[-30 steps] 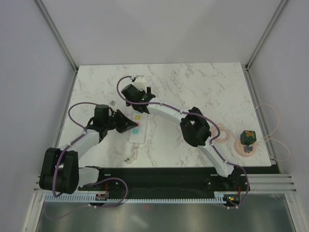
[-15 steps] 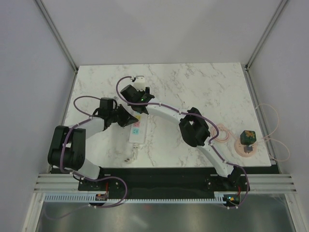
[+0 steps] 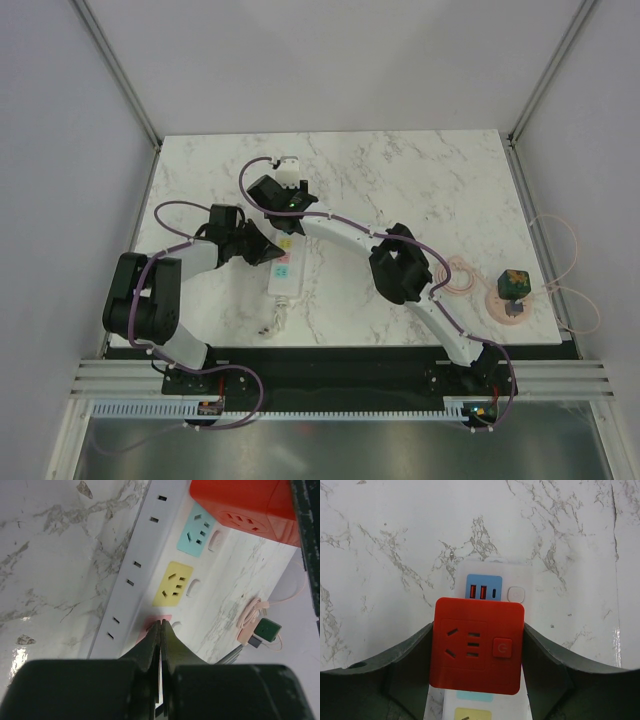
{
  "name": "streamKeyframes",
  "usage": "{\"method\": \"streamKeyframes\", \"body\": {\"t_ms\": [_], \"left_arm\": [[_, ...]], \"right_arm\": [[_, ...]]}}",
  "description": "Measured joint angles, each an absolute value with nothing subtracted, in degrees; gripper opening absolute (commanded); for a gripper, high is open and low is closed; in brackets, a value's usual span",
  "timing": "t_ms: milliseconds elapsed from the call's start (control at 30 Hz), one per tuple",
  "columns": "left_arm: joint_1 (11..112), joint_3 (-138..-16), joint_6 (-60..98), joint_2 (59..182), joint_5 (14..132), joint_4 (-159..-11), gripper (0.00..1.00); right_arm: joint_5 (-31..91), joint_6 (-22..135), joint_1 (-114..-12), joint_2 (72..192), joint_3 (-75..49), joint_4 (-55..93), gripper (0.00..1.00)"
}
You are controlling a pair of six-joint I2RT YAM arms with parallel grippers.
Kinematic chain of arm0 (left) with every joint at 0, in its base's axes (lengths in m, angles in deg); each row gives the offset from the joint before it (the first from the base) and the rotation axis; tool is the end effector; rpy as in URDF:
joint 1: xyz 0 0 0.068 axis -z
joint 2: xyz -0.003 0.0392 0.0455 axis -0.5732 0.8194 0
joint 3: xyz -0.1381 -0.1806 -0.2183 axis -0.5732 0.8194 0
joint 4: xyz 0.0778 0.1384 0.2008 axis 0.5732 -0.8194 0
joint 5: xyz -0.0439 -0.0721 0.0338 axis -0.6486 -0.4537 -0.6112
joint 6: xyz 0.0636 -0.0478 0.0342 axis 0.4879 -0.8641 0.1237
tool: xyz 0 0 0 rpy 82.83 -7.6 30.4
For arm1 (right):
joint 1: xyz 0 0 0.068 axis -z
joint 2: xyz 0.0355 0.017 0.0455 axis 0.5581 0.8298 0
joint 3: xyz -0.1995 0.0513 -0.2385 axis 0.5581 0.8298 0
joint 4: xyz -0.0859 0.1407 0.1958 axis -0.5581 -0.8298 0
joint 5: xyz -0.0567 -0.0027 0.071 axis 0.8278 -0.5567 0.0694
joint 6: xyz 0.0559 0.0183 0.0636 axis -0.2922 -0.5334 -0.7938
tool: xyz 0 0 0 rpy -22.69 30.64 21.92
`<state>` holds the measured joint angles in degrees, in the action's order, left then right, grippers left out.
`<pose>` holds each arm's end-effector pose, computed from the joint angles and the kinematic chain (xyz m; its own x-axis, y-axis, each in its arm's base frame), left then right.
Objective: Pull the plug off the socket
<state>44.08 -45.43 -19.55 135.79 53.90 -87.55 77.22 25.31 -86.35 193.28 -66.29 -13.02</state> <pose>0.3045 -0.0842 0.1675 -0.8167 -0.5588 -0.1440 -0.3046 0.6294 -0.7149 0.4062 0.4475 0.2074 -0.5526 0.0588 -0.8314 0.0072 0.9978 0.0657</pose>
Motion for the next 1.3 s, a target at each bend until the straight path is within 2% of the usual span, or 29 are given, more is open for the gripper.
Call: {"method": "streamKeyframes", "body": {"t_ms": [200,333,800,1033,1300], "left_arm": [[44.1,-45.2,-19.6,135.8,54.0,-87.2,0.02],[44.1,-44.9,-19.6,135.9,53.9,-86.6,0.02],[44.9,-44.9,-19.6,136.6,53.5,-85.2,0.02],[45.8,-44.7,-19.6,136.6,54.0,-84.3,0.02],[46.2,-44.7,-19.6,137.1,54.1,-82.9,0.02]], "right_arm": [[77.5,25.7,-86.6,193.4,-66.7,-13.8,0.45],[77.9,26.1,-86.8,193.4,-66.7,-13.9,0.33],[78.1,26.4,-86.8,193.7,-68.4,-16.3,0.14],[76.5,26.0,-85.9,194.6,-70.7,-18.4,0.00],[73.0,25.5,-84.1,194.8,-72.0,-19.3,0.00]]}}
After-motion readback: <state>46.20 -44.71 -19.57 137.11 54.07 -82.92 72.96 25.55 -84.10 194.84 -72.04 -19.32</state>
